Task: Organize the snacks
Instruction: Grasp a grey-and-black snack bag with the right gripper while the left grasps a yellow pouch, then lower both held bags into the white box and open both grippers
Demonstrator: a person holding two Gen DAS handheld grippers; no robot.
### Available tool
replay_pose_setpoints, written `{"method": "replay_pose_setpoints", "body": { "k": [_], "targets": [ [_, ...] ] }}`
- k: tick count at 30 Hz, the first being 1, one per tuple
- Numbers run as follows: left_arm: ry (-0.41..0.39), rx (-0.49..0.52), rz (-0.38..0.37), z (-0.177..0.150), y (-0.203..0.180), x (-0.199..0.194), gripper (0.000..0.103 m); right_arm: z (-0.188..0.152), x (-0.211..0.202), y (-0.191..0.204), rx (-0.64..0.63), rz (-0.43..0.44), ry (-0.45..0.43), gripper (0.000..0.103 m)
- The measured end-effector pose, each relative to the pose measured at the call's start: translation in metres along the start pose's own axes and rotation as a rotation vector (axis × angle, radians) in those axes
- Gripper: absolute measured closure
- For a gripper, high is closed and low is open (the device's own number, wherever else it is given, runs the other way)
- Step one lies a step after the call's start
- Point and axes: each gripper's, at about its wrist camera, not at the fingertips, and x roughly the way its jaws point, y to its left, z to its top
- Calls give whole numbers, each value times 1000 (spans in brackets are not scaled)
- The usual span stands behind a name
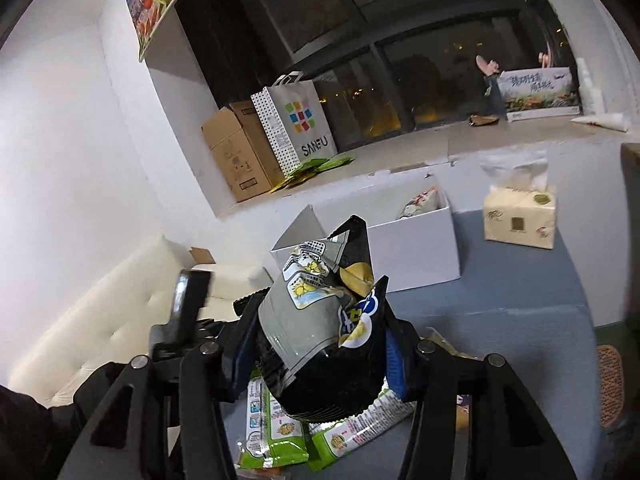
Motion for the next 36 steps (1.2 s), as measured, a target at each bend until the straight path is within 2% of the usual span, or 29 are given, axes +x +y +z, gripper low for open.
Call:
{"method": "replay_pose_setpoints", "body": {
  "k": [3, 5, 7, 8, 10, 15, 21, 25, 30, 36],
  "targets": [
    [30, 19, 64, 2, -9, 17, 1, -3, 0, -4, 2, -12, 7, 46],
    [49, 16, 85, 2, -10, 28, 18, -5, 3, -6, 6, -11, 17, 46],
    [23, 1, 58, 3, -6, 29, 31, -9, 4, -5, 0, -15, 24, 46],
    [16, 4, 55, 4, -4, 28, 45, -11, 2, -5, -1, -15, 25, 46],
    [-11, -16, 33, 8, 5, 25, 55, -13, 2, -5, -2, -19, 28, 46],
    [-130, -102, -3, 20, 31, -2, 57, -15, 3, -7, 4, -20, 21, 46],
    [-325, -76, -21, 34, 29, -59, 57, -15, 10, -2, -19, -32, 26, 46],
    [-418, -50, -36, 46, 25, -91, 57, -10, 17, 5, -69, -46, 37, 46],
    [-479, -26, -101, 68, 19, -118, 57, 7, 32, 8, -114, -59, 50, 46],
    [-539, -29, -160, 112, 14, -138, 57, 54, 64, 5, -157, -49, 65, 46]
  ]
}}
